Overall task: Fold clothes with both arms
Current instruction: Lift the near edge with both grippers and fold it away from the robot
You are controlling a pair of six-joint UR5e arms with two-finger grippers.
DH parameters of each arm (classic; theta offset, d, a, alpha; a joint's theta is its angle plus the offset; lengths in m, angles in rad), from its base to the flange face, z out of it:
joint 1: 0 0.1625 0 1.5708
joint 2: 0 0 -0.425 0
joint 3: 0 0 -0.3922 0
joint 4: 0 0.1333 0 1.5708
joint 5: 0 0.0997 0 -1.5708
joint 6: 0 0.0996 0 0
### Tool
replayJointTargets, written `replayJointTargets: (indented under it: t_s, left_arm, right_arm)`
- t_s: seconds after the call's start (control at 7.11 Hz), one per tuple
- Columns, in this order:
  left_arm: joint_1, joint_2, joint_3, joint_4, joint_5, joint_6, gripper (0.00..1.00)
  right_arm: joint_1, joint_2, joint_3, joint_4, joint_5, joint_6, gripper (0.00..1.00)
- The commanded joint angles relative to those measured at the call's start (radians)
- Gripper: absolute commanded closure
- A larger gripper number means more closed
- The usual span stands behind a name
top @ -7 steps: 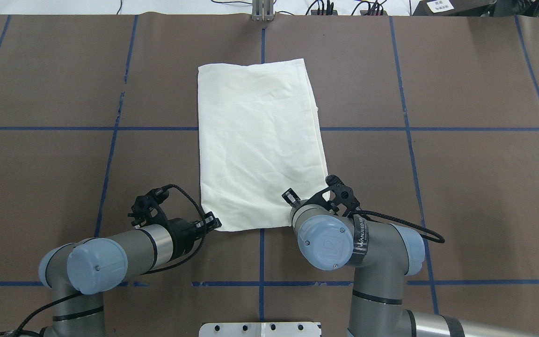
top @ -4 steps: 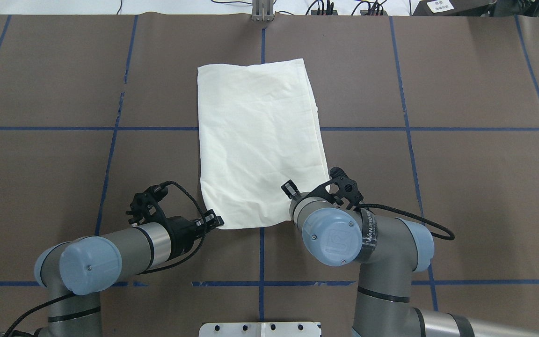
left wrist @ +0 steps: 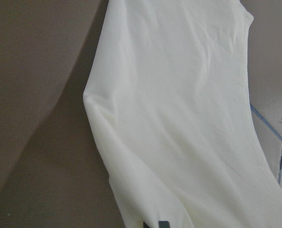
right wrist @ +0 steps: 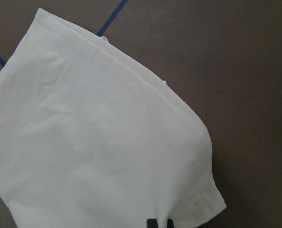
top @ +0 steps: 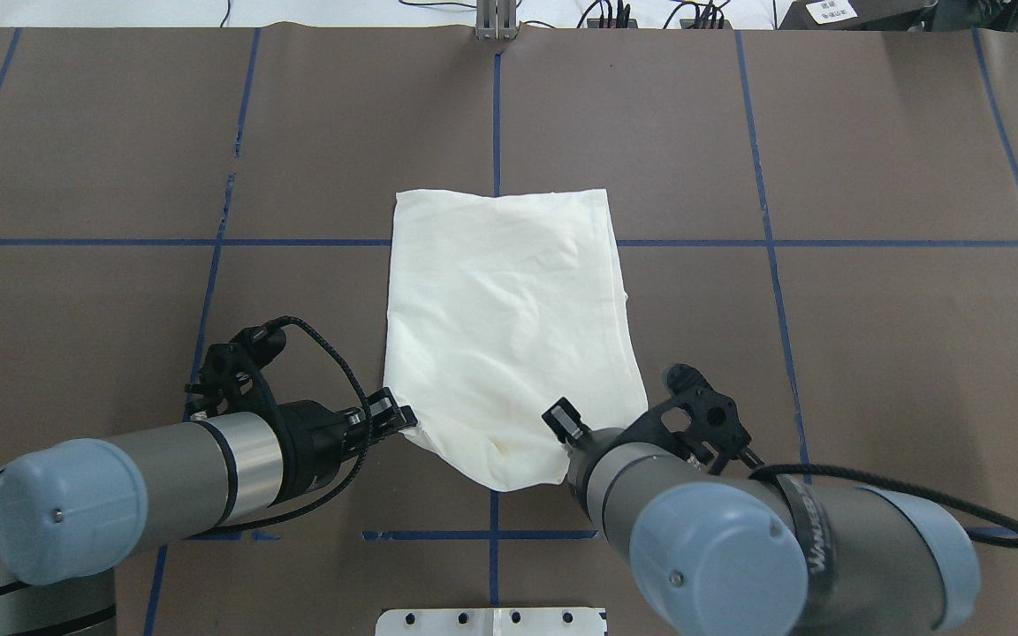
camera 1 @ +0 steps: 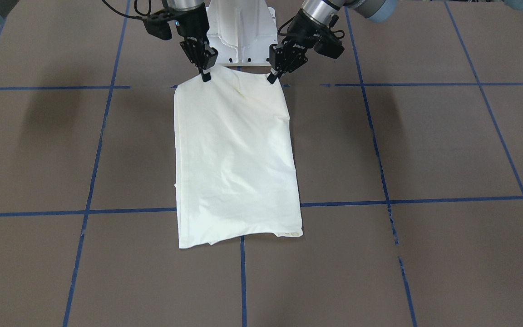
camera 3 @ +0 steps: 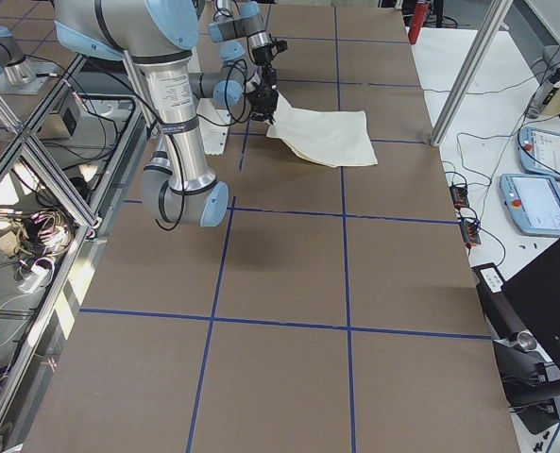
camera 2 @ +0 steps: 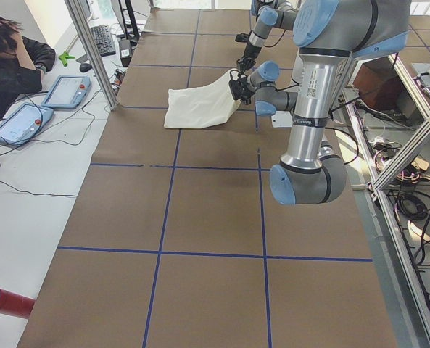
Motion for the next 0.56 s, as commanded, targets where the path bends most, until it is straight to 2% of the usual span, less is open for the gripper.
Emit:
replayJointTargets:
  t_s: [0.0, 0.42]
  left_arm:
    - [0.003, 0.012, -0.167, 0.183, -0.042, -0.003, 1.0]
    - [0.011, -0.033, -0.177, 0.278, -0.075, 0.002, 1.0]
  right_arm:
    - [-0.086, 0.004, 0.104, -0.136, -0.055, 0.044, 1.0]
    - [-0.044, 0.01, 0.104, -0.137, -0.047, 0.037, 1.0]
